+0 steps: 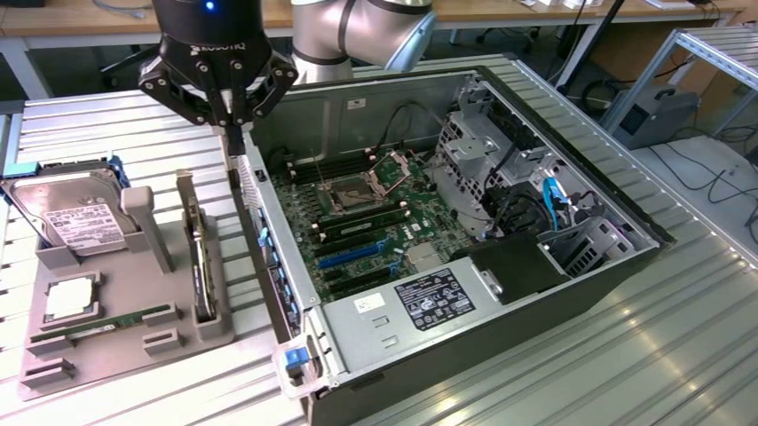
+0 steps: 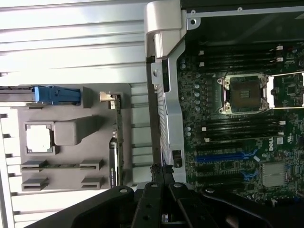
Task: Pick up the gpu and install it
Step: 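Reach for the gpu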
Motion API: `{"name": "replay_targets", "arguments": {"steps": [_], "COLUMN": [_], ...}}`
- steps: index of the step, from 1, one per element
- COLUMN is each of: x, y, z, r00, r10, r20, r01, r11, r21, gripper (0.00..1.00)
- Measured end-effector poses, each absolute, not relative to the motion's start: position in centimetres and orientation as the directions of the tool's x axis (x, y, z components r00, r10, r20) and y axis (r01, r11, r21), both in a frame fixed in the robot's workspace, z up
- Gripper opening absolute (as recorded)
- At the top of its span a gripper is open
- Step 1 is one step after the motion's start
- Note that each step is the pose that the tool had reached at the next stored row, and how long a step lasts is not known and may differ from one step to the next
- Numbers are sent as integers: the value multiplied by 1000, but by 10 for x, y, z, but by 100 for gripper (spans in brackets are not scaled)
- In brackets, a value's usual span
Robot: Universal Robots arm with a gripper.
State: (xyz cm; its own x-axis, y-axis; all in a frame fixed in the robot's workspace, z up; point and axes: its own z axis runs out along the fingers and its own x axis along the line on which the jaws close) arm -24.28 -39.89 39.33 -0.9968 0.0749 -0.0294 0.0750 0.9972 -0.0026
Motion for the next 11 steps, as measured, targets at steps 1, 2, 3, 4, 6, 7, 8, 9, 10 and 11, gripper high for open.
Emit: {"name": "replay_targets", "arguments": {"steps": [1,2,3,4,6,7,8,9,10,11], "x": [-243,-243,-244,-244,-245,-245,-245,-246,-246,-246], "y": [-399,-399,-399,-399,-399,-399,-399,-399,-399,-399], "z": [393,393,393,393,393,393,393,393,393,393], "r00": [-997,-997,-997,-997,-997,-997,-997,-997,-997,-997], "r10": [75,75,75,75,75,75,75,75,75,75], "r20": [-29,-30,-30,-30,-30,-30,-30,-30,-30,-30], "r01": [75,75,75,75,75,75,75,75,75,75], "r11": [997,997,997,997,997,997,997,997,997,997], "r21": [-3,-4,-4,-5,-6,-7,-7,-8,-8,-8], "gripper": [11,11,11,11,11,11,11,11,11,11]}}
